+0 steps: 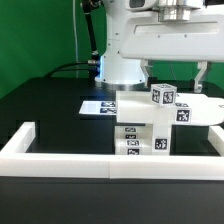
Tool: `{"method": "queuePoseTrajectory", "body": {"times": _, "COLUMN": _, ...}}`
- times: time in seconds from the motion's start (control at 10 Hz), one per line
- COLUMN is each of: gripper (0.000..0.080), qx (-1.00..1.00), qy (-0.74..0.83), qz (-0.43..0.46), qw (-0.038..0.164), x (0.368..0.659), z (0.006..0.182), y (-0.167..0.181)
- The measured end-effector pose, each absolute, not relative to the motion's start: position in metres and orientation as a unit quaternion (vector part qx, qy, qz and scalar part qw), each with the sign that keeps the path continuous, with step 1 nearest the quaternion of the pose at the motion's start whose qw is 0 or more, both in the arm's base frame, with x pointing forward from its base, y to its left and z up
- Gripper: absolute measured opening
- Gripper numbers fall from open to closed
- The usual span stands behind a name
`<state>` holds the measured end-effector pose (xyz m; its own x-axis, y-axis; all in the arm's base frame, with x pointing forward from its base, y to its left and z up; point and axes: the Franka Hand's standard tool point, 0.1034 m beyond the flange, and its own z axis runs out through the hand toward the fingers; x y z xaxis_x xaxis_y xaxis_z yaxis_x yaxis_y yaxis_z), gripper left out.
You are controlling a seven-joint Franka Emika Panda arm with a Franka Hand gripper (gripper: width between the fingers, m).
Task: Assemble chair
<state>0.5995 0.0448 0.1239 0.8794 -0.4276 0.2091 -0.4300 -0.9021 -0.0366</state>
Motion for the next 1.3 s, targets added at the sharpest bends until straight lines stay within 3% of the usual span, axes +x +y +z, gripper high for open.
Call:
{"method": "queuePoseTrajectory", "body": {"times": 0.9, "gripper": 0.0648, "qx": 0.988, "qy": 0.113, "qz": 0.097, "qw": 0.049, "x": 0.5993, "z": 0.1231, "y": 0.0381}}
{"method": "queuePoseTrajectory", "body": {"times": 1.0, "gripper": 0.0526, "qx": 0.988, "qy": 0.114, "qz": 0.097, "qw": 0.05, "x": 0.5993, "z": 0.1231, "y": 0.0377}}
{"method": "queuePoseTrajectory", "body": {"times": 1.1, "gripper": 0.0526, "qx": 0.988, "qy": 0.112, "qz": 0.097, "qw": 0.049, "x": 0.5992, "z": 0.1229, "y": 0.0377}}
{"method": "queuePoseTrajectory", "body": {"times": 1.3, "gripper": 0.0285, "qx": 0.988, "qy": 0.112, "qz": 0.097, "qw": 0.05, "x": 0.5993, "z": 0.123, "y": 0.0374}}
